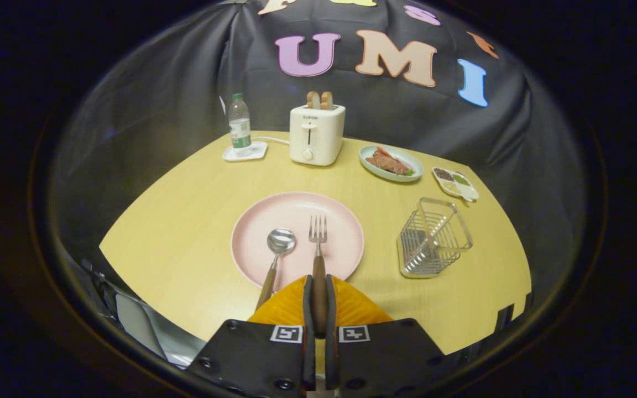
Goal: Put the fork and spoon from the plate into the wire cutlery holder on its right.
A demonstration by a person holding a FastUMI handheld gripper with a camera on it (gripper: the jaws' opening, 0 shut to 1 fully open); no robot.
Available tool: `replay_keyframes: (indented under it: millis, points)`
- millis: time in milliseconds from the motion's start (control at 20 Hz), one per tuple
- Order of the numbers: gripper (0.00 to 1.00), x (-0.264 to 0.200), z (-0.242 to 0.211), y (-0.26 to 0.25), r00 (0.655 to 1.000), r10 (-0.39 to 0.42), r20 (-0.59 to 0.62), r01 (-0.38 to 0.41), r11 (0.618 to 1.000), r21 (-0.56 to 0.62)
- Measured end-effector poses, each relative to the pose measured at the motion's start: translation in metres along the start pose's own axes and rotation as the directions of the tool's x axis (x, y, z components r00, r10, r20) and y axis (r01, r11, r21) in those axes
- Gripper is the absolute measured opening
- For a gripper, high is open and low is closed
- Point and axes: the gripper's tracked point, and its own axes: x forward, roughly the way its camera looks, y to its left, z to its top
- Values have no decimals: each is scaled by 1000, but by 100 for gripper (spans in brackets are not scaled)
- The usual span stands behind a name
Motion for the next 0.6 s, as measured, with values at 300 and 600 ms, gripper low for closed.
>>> replay_keyframes:
  millis: [300,600]
  points:
    - [10,-26,51,-14,996,-91,8,91,996,12]
    - [10,-42,82,-26,988,-153,-34,155,982,104]
